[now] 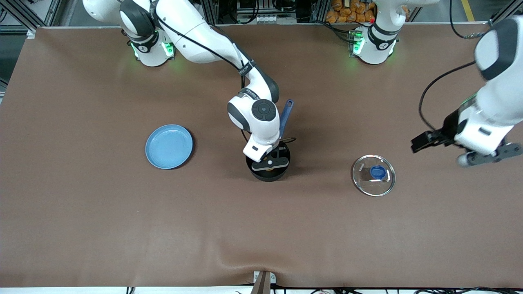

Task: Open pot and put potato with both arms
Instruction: 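Release the lid with the left gripper and raise it away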

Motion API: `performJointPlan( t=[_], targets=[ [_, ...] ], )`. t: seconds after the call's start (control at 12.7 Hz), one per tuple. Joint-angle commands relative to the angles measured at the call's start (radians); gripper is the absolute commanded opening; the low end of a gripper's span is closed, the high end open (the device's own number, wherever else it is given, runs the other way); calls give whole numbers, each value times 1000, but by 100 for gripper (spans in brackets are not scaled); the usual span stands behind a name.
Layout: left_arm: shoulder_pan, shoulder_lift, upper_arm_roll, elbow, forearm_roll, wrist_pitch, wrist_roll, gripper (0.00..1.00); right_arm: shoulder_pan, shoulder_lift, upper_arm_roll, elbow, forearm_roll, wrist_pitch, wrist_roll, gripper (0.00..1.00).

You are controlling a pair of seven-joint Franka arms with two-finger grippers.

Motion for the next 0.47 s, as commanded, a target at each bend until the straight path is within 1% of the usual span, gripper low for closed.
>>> performJointPlan(
  t=[0.0,0.08,0.16,0.24,0.32,0.39],
  targets=[
    [20,-73,-10,5,-1,-60,13,100,15,16,-15,27,4,-2,24,45],
    [19,-93,-10,5,-1,-80,13,100,18,16,-15,29,4,-2,25,63],
    [20,-100,-7,5,-1,-100,16,100,20,16,-15,29,4,-2,25,74],
    [22,-113,-7,7,-1,-119,16,100,20,16,-15,27,4,-2,25,78],
    [22,-127,-4,7,2,-134,16,100,20,16,-15,27,4,-2,25,89],
    [22,-136,-2,5,3,-149,16,100,20,16,-15,27,4,-2,25,92]
  ],
)
